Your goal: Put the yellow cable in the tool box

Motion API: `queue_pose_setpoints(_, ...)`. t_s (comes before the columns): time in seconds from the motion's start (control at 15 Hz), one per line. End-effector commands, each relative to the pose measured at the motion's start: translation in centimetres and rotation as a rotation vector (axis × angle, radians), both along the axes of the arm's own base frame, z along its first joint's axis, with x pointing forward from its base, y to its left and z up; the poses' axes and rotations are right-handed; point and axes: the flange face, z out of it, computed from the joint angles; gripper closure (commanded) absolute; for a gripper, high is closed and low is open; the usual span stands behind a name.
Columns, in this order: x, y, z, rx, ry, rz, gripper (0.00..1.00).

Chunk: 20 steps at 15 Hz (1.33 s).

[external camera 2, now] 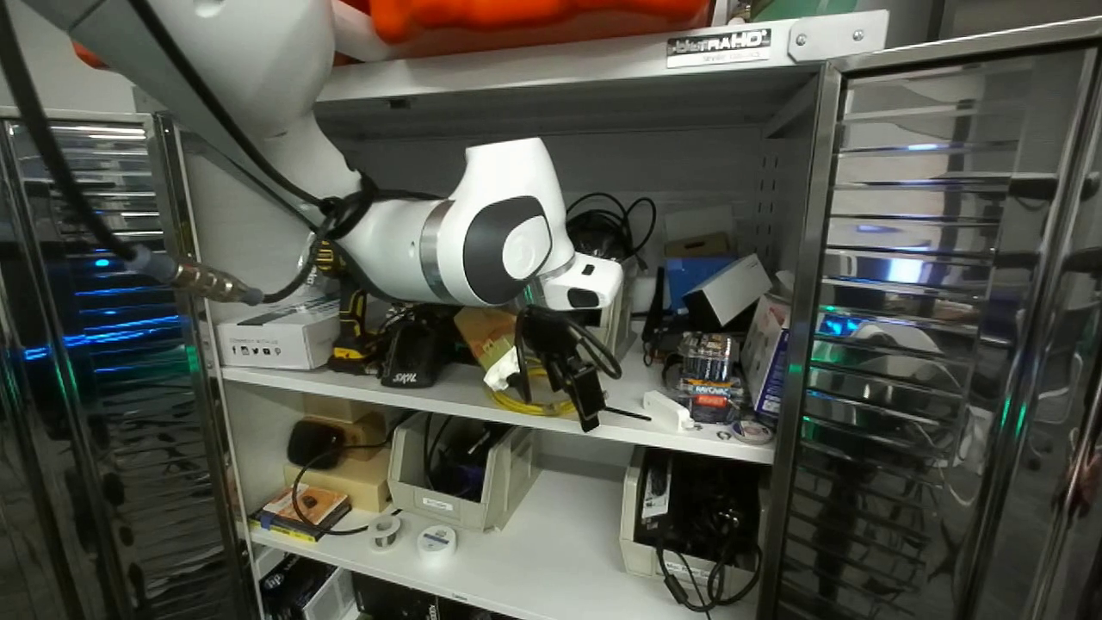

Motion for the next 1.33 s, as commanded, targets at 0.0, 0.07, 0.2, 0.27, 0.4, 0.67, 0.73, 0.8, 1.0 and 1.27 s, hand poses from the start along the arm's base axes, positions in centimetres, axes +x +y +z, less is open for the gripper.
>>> queue_pose_setpoints(0.0,1.0,0.9,0.5,0.021,-0.005,0.026,0.23)
queue_pose_setpoints(0.07,0.9,1.1,0.5,0.026,0.002,0.029,0.27)
queue_pose_setpoints(0.2,0.4,1.2,0.7,0.039,0.020,0.019,0.44)
queue_pose_setpoints(0.27,0.2,1.0,0.8,0.040,0.029,0.014,0.51)
queue_pose_setpoints(0.4,-0.6,0.6,1.1,0.032,0.051,0.002,0.66)
queue_pose_setpoints(0.67,-3.1,1.0,1.9,0.044,0.054,-0.030,0.90)
queue_pose_setpoints(0.73,-4.0,1.4,2.0,0.042,0.053,-0.029,0.92)
queue_pose_setpoints(0.8,-4.8,1.7,2.1,0.039,0.054,-0.027,0.93)
queue_pose_setpoints(1.0,-8.4,3.3,2.8,0.017,0.028,0.007,0.89)
queue_pose_setpoints(1.27,-12.3,4.3,5.6,-0.004,-0.153,0.018,0.89)
